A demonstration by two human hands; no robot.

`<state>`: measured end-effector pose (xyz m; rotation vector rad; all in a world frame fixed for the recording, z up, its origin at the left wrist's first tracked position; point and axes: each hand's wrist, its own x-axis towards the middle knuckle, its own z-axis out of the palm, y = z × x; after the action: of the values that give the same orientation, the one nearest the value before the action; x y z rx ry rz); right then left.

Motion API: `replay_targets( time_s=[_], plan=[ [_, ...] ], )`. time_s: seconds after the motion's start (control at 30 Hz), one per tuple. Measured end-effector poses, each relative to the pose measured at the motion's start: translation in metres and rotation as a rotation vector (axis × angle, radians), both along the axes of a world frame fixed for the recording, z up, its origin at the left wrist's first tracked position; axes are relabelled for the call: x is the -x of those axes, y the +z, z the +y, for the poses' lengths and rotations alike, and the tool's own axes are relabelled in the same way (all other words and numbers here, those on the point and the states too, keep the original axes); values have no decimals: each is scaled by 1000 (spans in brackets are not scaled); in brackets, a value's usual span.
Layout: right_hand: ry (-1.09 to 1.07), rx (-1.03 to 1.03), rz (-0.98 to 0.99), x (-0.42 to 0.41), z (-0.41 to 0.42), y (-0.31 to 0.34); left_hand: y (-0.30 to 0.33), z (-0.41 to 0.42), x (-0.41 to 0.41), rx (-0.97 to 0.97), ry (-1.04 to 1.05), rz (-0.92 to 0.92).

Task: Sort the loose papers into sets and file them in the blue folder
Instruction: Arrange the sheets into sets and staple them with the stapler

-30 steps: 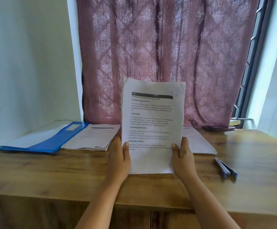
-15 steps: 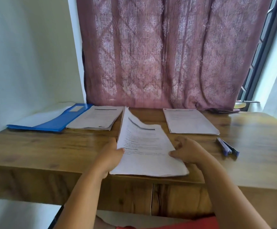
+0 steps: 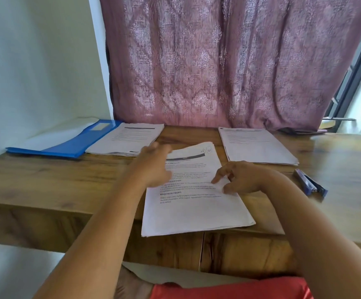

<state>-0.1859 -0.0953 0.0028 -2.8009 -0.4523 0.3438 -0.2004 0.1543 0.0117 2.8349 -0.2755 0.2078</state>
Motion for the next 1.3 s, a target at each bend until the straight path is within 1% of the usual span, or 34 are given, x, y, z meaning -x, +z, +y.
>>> replay_targets(
  time_s=[0.07, 0.13, 0.23, 0.3, 0.33, 0.4, 0.43, 0.47, 0.53, 0.6, 0.63, 0.7, 0.8, 0.93, 1.0, 1.07, 1.13, 1.2, 1.3],
  plan=[
    [12, 1, 15, -5, 0, 3, 5, -17, -25, 140, -192, -51],
    [13, -6, 29, -12, -1, 7, 3, -32, -50, 198, -270, -58],
    [21, 43, 57, -23, -1, 14, -22, -40, -84, 158, -255, 109],
    [53, 87, 86, -32, -4, 22, -36, -39, -96, 236, -235, 183],
    [68, 90, 120, -38, -4, 27, -38, -39, -99, 270, -231, 191],
    [66, 36, 203, -53, -6, 31, -38, -39, -105, 281, -246, 200],
    [46, -15, 203, -63, -7, 30, -35, -41, -109, 270, -256, 222],
    [18, -77, 153, -74, -8, 28, -31, -42, -113, 262, -267, 253],
    [-71, -230, -58, -97, -7, 20, -23, -44, -120, 269, -278, 354],
    [-187, -363, -271, -116, -1, 7, -21, -44, -126, 319, -268, 430],
    [-241, -413, -317, -124, 1, 0, -23, -43, -129, 363, -260, 434],
    [-299, -426, -306, -133, 4, -17, -30, -40, -132, 459, -250, 414],
    [-240, -302, -311, -141, 1, -34, -36, -35, -136, 497, -289, 423],
    [-242, -416, -414, -143, -4, -37, -41, -32, -140, 536, -298, 409],
    [-243, -433, -394, -143, -1, -38, -42, -31, -140, 509, -299, 365],
    [-247, -443, -360, -143, 2, -42, -42, -30, -140, 425, -308, 254],
    [-238, -380, -347, -144, 4, -44, -42, -29, -139, 383, -301, 167],
    [-213, -318, -409, -144, 6, -44, -41, -31, -138, 393, -297, 109],
    [-234, -465, -476, -141, 6, -43, -42, -32, -138, 342, -263, 18]
  ],
)
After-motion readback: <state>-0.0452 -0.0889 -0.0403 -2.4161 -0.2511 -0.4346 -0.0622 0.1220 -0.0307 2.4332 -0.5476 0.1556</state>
